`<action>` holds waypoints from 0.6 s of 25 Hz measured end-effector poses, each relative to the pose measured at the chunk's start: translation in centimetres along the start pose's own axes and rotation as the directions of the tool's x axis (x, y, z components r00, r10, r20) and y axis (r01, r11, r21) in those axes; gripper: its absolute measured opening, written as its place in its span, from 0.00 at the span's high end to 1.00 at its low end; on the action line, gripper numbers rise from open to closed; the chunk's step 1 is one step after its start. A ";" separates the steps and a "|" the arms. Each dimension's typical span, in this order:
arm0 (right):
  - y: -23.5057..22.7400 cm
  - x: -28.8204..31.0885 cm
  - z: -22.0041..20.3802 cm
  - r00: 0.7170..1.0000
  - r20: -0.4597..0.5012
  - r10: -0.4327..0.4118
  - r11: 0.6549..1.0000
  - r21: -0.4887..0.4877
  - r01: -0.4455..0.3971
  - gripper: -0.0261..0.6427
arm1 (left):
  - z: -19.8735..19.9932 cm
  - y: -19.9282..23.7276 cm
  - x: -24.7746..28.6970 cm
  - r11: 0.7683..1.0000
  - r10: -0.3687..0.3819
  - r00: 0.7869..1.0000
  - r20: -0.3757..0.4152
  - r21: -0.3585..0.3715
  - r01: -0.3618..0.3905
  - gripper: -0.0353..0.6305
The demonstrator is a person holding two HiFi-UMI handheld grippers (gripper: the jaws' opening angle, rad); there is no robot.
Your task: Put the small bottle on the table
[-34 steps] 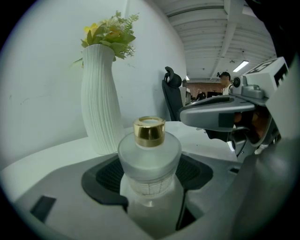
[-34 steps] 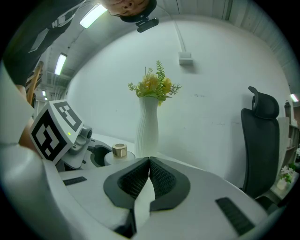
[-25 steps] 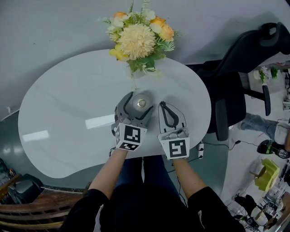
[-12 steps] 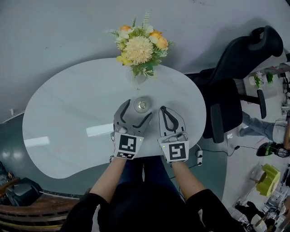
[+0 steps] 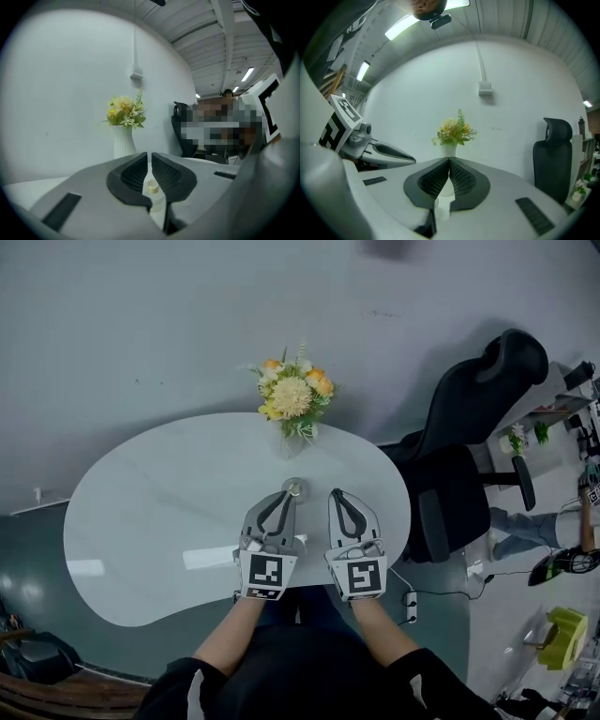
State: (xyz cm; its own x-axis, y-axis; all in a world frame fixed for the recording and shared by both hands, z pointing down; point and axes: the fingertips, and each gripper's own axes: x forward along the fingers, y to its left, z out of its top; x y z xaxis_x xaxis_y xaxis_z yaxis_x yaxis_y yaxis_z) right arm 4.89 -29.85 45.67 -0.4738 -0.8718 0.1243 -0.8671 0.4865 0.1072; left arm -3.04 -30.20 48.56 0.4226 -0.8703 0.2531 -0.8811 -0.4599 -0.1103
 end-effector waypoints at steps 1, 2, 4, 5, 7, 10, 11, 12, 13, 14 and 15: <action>0.0 -0.2 0.7 1.000 0.018 -0.003 1.000 0.000 0.003 0.93 | 0.6 0.1 -0.4 1.000 0.005 1.000 0.009 -0.003 -0.005 0.90; 0.0 -0.5 1.3 1.000 0.020 -0.004 1.000 0.001 0.004 0.93 | 1.3 0.2 -0.7 1.000 0.010 1.000 0.019 -0.007 -0.010 0.92; 0.0 -1.0 2.6 1.000 0.028 -0.008 1.000 0.000 0.008 0.93 | 2.5 0.4 -1.4 1.000 0.016 0.999 0.038 -0.023 -0.015 0.93; -0.2 -1.3 3.4 0.999 0.052 -0.014 1.000 -0.006 0.014 0.93 | 3.1 0.5 -1.8 0.999 0.019 0.999 0.048 -0.035 -0.017 0.94; -0.7 -1.8 5.2 0.994 0.107 -0.029 0.999 -0.013 0.031 0.93 | 4.3 0.8 -2.6 0.998 0.027 0.997 0.069 -0.057 -0.023 0.94; -1.3 -2.8 6.6 0.990 0.140 -0.033 0.999 -0.016 0.035 0.93 | 6.4 1.2 -3.8 0.997 0.046 0.993 0.105 -0.068 -0.039 0.94; -1.5 -3.2 7.0 0.989 0.145 -0.036 0.999 -0.017 0.039 0.93 | 7.0 1.4 -4.2 0.997 0.053 0.992 0.115 -0.068 -0.045 0.94; -1.6 -3.6 7.4 0.988 0.149 -0.041 0.999 -0.016 0.044 0.93 | 7.6 1.5 -4.7 0.996 0.059 0.991 0.124 -0.068 -0.050 0.94; -1.8 -4.1 7.8 0.987 0.153 -0.047 0.999 -0.013 0.050 0.93 | 8.2 1.6 -5.2 0.996 0.064 0.989 0.132 -0.068 -0.055 0.94; -2.0 -4.5 8.2 0.986 0.155 -0.053 0.998 -0.008 0.055 0.93 | 8.9 1.7 -5.6 0.996 0.069 0.988 0.141 -0.067 -0.060 0.94; -2.3 -4.8 8.6 0.986 0.157 -0.057 0.998 -0.004 0.059 0.93 | 9.5 1.8 -5.9 0.996 0.073 0.986 0.151 -0.067 -0.064 0.94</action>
State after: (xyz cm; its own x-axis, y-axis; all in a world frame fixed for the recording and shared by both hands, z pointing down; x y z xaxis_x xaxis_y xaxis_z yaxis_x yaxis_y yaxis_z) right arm 7.82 -27.27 36.38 -0.4417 -0.8964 -0.0382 -0.8927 0.4348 0.1185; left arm -5.07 -27.54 37.73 0.3841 -0.9183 0.0963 -0.9185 -0.3906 -0.0616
